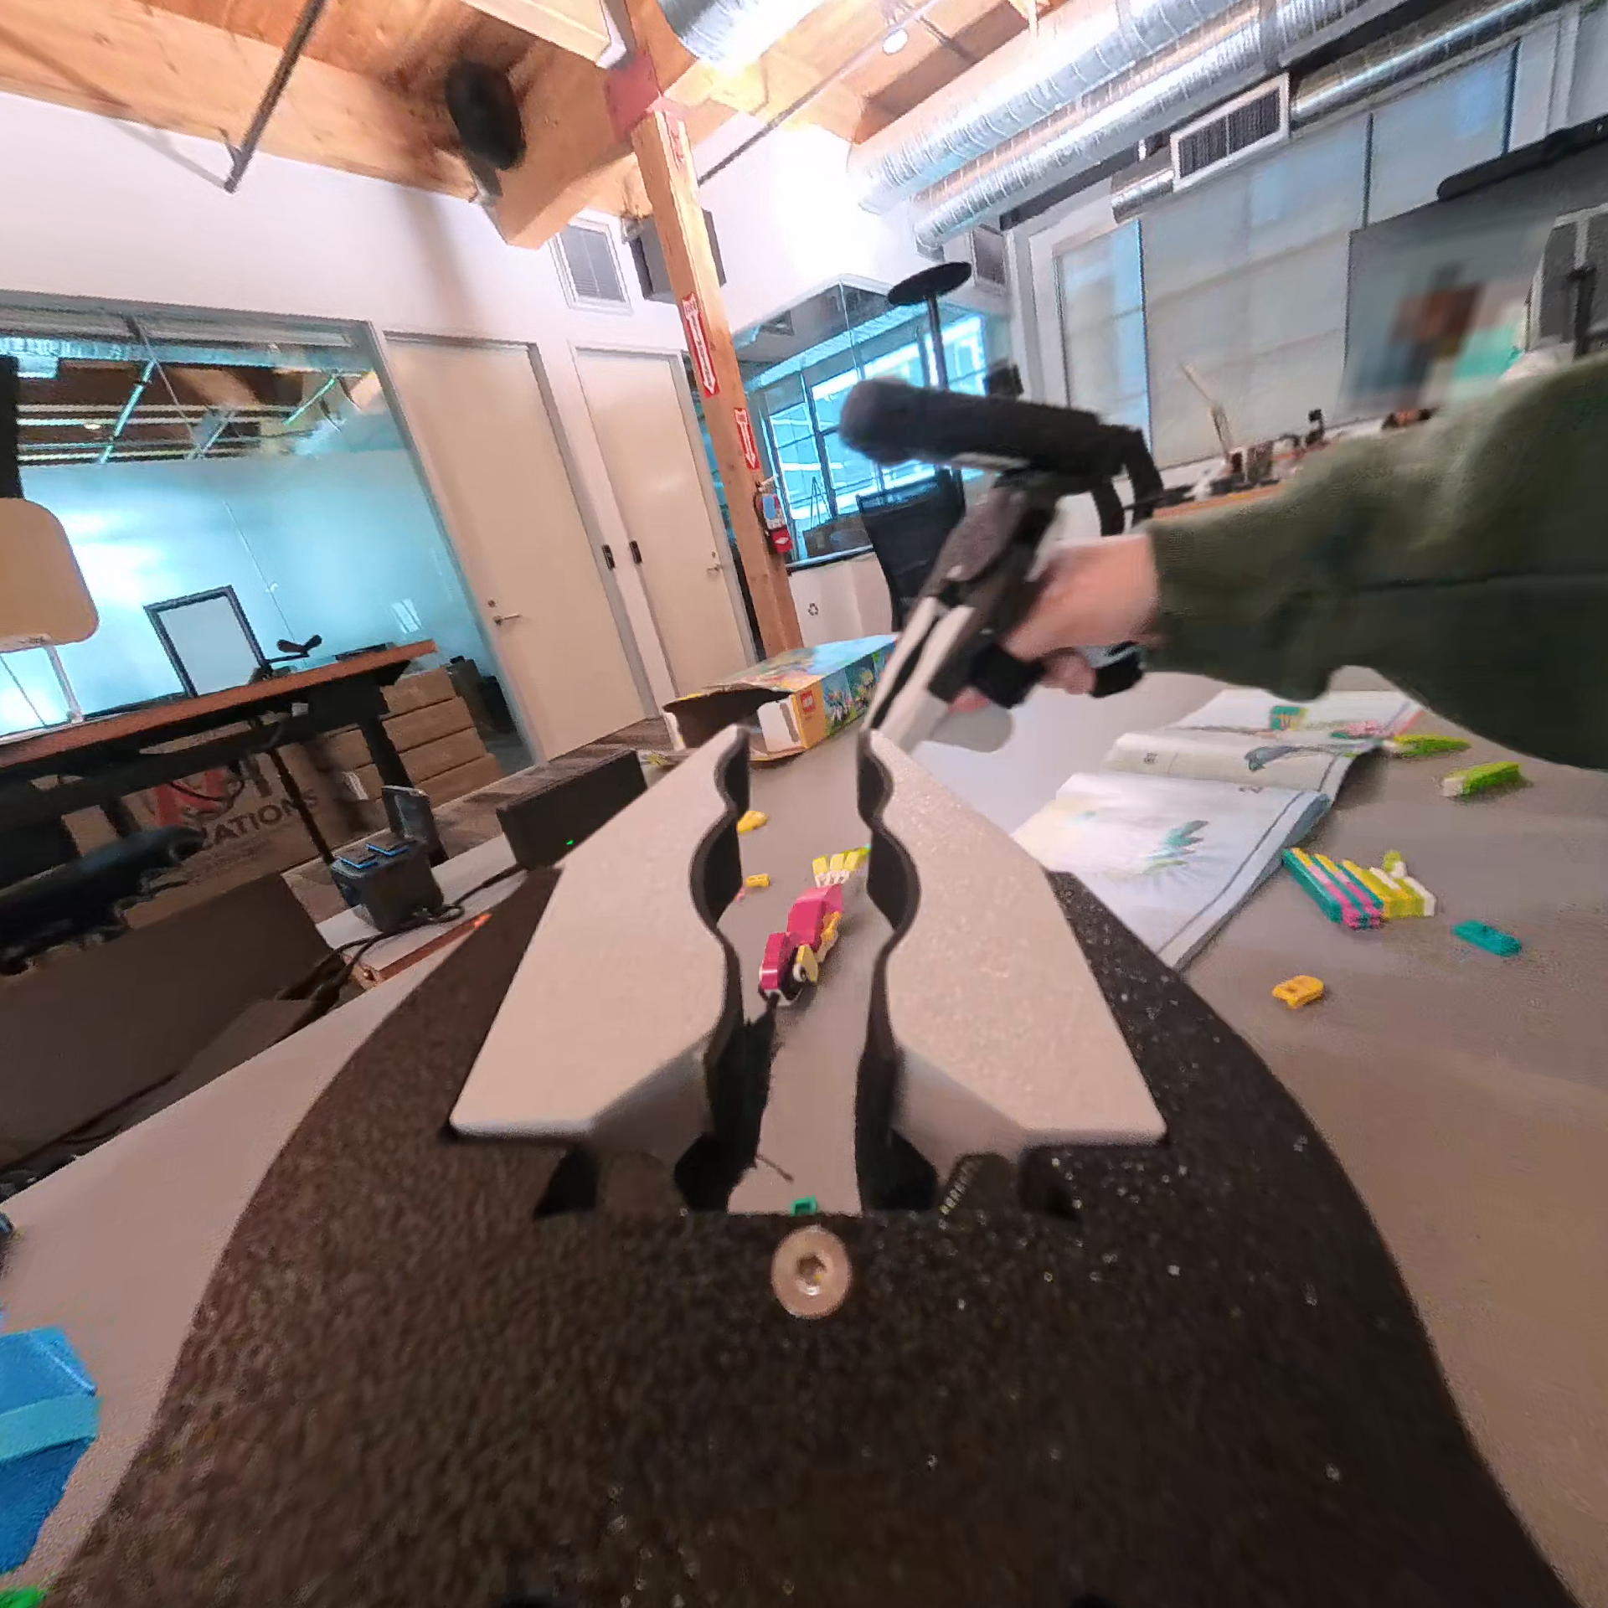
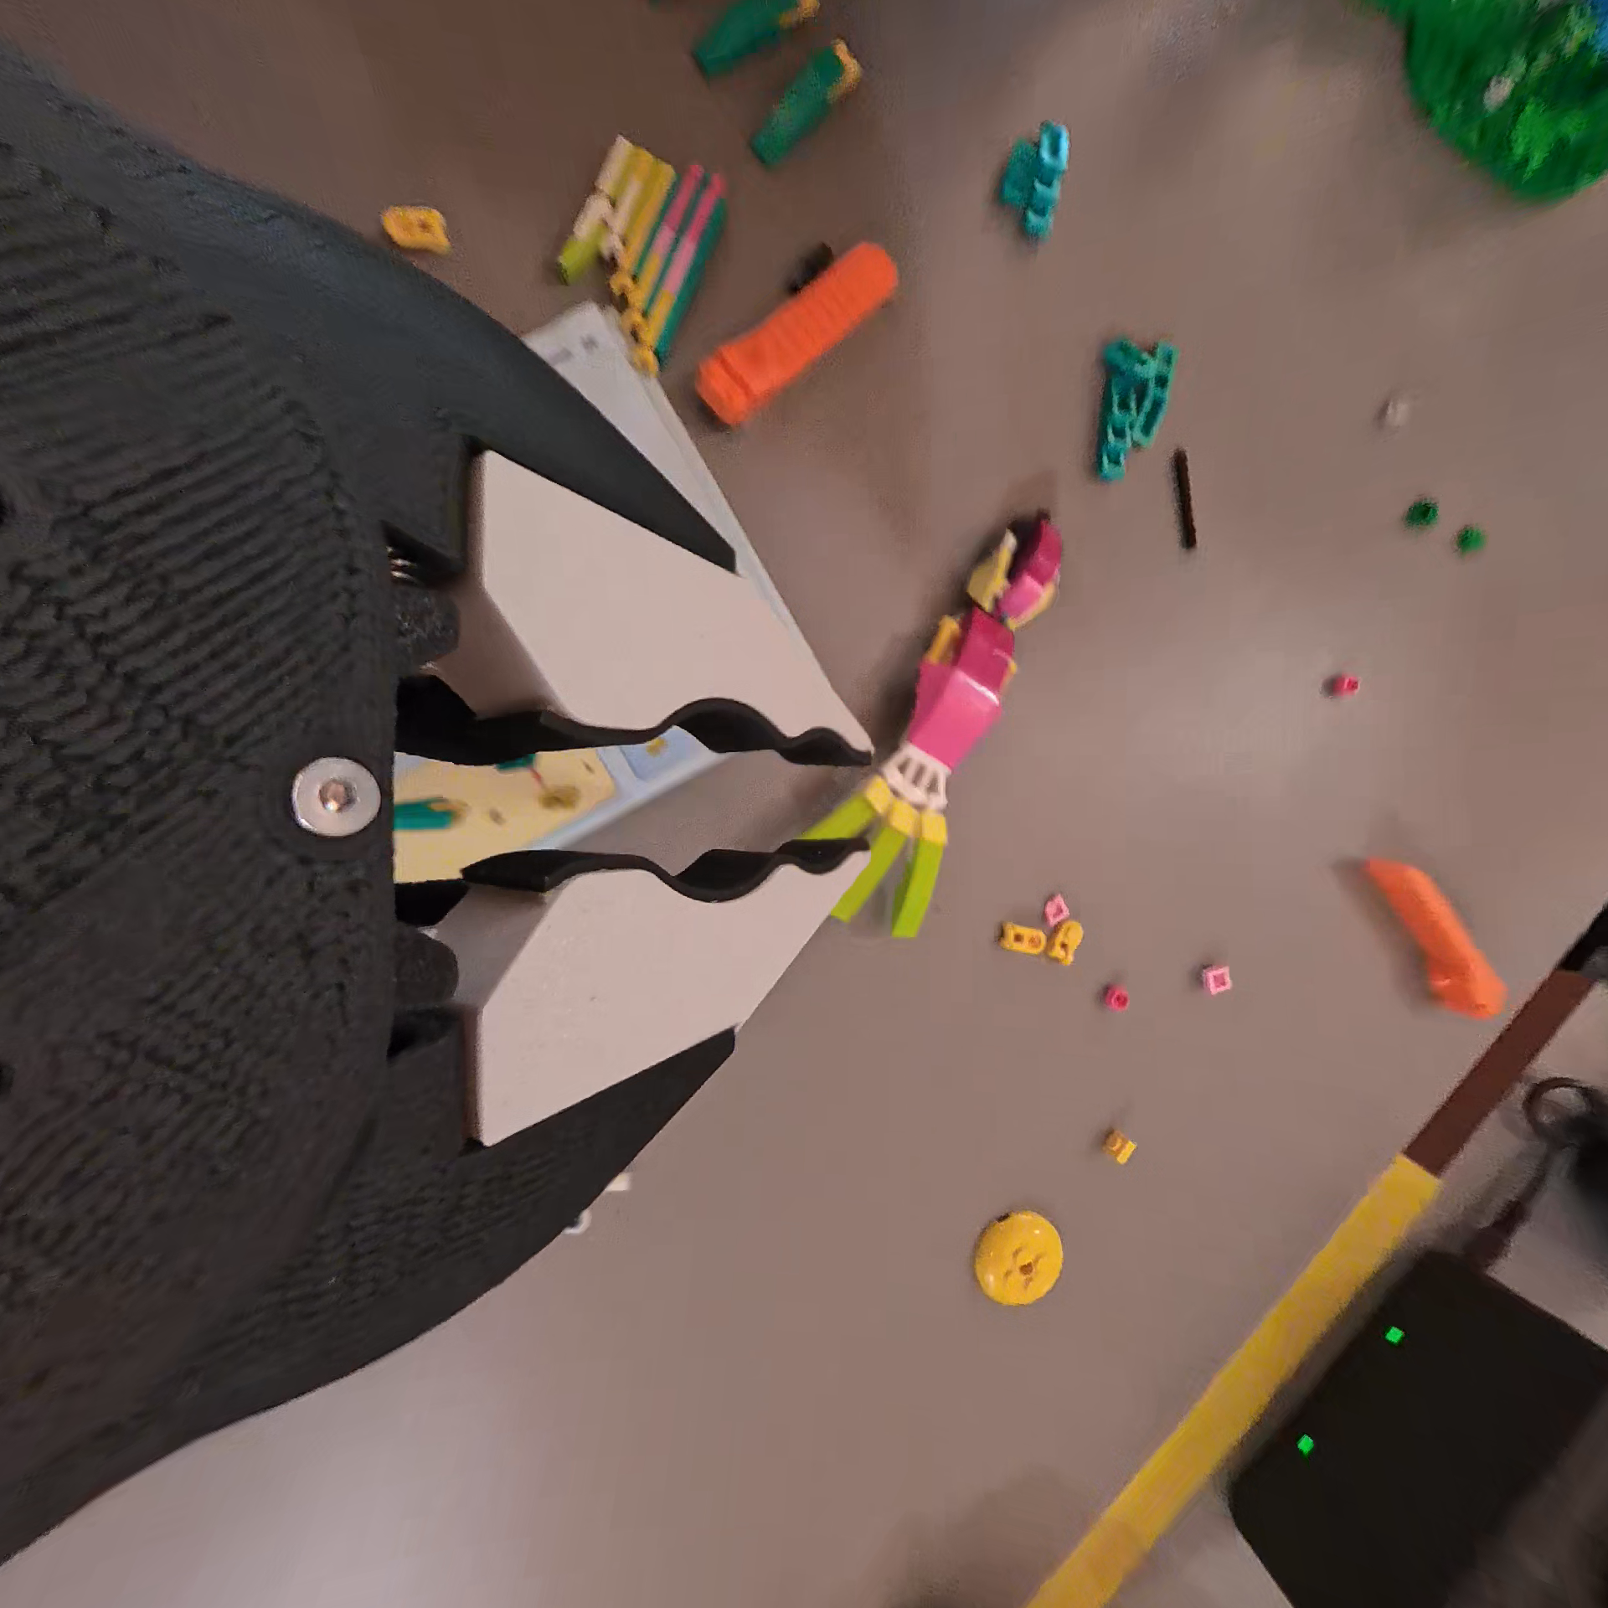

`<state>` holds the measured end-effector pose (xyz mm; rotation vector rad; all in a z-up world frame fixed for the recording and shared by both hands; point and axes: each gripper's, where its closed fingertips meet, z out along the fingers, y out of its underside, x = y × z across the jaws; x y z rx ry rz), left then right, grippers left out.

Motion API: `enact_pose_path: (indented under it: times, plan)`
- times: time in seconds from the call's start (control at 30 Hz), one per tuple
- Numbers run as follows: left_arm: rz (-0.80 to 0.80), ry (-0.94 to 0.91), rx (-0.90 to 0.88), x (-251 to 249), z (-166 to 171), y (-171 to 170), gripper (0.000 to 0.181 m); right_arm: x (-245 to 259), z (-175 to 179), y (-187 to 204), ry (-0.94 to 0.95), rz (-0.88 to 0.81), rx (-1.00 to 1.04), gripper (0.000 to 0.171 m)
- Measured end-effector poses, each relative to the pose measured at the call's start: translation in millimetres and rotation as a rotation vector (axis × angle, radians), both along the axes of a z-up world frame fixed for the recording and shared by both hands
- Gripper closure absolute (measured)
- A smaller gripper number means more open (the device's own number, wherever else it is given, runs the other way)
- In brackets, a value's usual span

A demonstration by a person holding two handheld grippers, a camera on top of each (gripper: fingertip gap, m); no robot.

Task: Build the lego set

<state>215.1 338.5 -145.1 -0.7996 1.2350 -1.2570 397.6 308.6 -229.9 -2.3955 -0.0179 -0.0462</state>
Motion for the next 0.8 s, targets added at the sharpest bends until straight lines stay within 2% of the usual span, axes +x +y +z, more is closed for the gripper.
enact_pose_path:
  times: [0.03, 0.23, 0.37, 0.47, 0.53, 0.6, 0.67, 0.73, 0.8]
  plan:
    - [0.0, 0.006, 0.013, 1, -2, -1, 0.161, 8, -6, 9, 0.029, -0.004, -0.018, 0.155]
    - [0.001, 0.035, 0.067, 5, -9, -5, 0.161, 43, -42, 57, 0.127, -0.057, -0.093, 0.147]
    - [0.013, 0.038, 0.077, 5, -9, -3, 0.161, 50, -58, 68, 0.119, -0.062, -0.146, 0.146]
    - [0.015, 0.042, 0.064, 5, -9, 0, 0.161, 52, -60, 67, 0.075, -0.044, -0.179, 0.15]
    - [0.016, 0.045, 0.056, 5, -10, 1, 0.161, 50, -61, 68, 0.063, -0.026, -0.179, 0.164]
    - [0.018, 0.046, 0.051, 5, -9, 2, 0.161, 48, -61, 67, 0.043, -0.011, -0.185, 0.165]
    - [0.016, 0.045, 0.042, 4, -9, 3, 0.161, 37, -50, 67, 0.002, 0.053, -0.141, 0.165]
    - [0.005, 0.044, 0.022, 4, -7, 3, 0.161, 8, -22, 66, -0.077, 0.192, -0.009, 0.165]
    - [-0.036, 0.056, -0.014, 4, -6, -1, 0.16, -24, 10, 56, -0.311, 0.344, 0.128, 0.165]
